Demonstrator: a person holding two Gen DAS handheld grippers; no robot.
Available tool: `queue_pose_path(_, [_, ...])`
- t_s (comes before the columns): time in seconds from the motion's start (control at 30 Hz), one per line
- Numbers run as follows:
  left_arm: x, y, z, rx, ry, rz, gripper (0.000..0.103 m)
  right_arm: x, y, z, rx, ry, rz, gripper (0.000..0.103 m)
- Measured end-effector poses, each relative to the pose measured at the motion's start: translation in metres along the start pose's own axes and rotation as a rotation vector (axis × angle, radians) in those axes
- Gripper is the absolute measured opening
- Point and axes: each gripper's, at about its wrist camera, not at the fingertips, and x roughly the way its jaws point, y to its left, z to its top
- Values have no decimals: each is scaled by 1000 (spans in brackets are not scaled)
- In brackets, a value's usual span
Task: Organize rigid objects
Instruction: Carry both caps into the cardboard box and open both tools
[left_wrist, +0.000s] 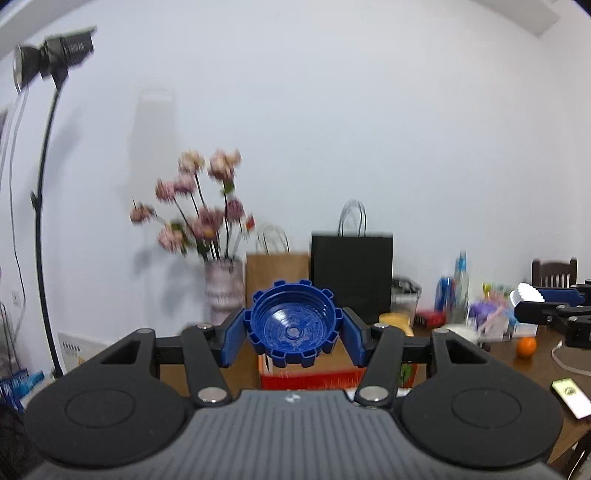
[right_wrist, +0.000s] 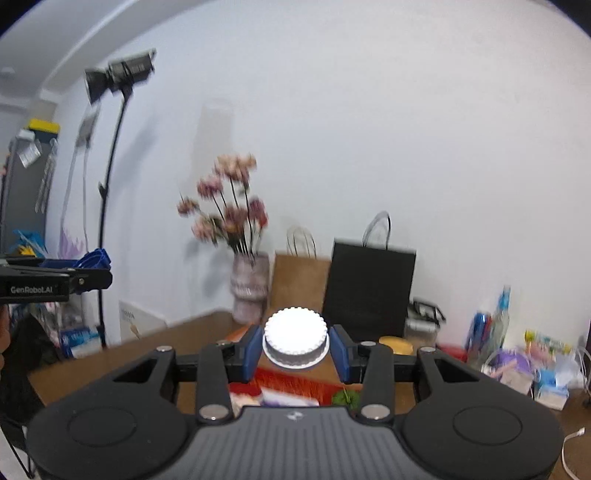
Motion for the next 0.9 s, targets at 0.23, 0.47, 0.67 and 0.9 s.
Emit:
queue_pose_path(0.23, [-17, 15, 30, -14, -50, 6, 55, -28, -4, 34, 2, -80, 10, 39])
queue_pose_path(0.47, [-10, 9, -5, -47, -26, 14, 55, 9, -4, -10, 61, 5, 22, 39])
queue_pose_path(0.67, [38, 5, -24, -54, 44, 27, 55, 62, -21, -35, 114, 79, 25, 39])
queue_pose_path(0.9, [139, 10, 9, -83, 100, -39, 55, 147, -64, 5, 135, 116, 65, 39])
